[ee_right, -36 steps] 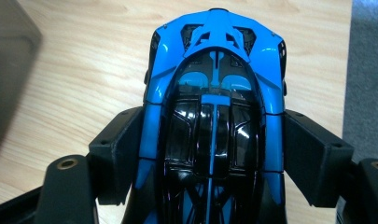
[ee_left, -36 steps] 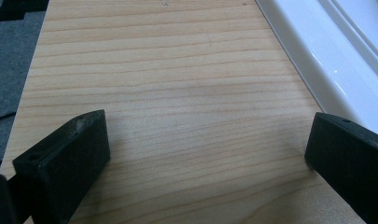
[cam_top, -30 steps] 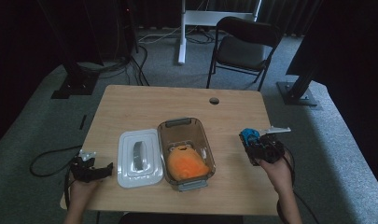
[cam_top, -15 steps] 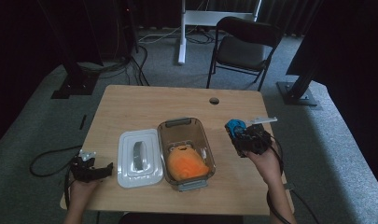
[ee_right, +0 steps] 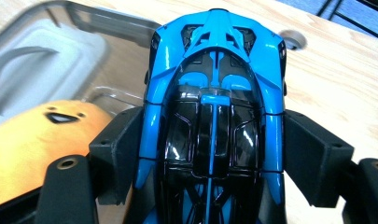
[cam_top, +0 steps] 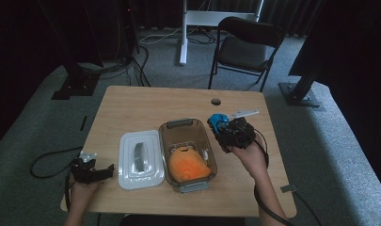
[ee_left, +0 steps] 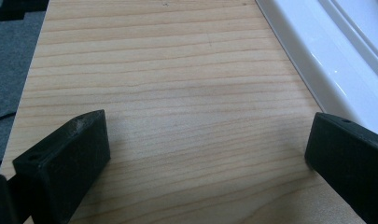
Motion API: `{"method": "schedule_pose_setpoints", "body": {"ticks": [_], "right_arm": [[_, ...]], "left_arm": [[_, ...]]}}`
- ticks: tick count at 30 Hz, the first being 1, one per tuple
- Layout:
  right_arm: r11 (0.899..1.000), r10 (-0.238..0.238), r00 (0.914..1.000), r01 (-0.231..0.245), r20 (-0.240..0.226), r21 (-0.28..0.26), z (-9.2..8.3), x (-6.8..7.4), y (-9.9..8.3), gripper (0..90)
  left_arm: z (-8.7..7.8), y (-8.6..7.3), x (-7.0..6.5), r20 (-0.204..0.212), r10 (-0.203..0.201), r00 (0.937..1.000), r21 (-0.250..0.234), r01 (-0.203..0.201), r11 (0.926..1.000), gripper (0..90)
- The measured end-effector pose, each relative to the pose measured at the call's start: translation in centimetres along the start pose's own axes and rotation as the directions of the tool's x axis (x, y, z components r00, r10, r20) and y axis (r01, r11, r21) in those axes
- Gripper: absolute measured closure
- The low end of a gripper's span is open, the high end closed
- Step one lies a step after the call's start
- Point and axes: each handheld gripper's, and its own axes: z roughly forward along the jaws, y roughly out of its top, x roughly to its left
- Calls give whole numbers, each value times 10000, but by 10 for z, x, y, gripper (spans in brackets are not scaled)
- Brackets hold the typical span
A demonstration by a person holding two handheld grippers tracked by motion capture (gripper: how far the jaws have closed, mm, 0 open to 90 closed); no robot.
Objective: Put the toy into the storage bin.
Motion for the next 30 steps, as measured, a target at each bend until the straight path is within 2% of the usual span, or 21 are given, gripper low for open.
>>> {"method": "schedule_pose_setpoints", "body": {"ticks": [2,9,16,24,26,30], "right_arm": [[9998,-205,9997,205,-165,-41,3,11,9,259],[9986,-509,9969,498,-592,-200,11,37,29,259],[9970,-750,9922,729,-997,-243,22,59,40,259],[9969,-789,9888,787,-1270,-66,33,68,40,259],[9960,-881,9901,891,-1091,42,36,69,39,259],[9976,-632,9924,658,-1058,219,41,62,35,259]], "left_arm": [[0,0,0,2,-1,10000,9,1,10000,3],[0,0,0,2,-3,10000,13,3,10000,3],[0,0,0,3,-1,10000,12,1,10000,3],[0,0,0,3,-4,10000,12,4,10000,3],[0,0,0,2,-3,10000,0,3,10000,3],[0,0,0,1,-6,10000,-2,6,10000,3]]}}
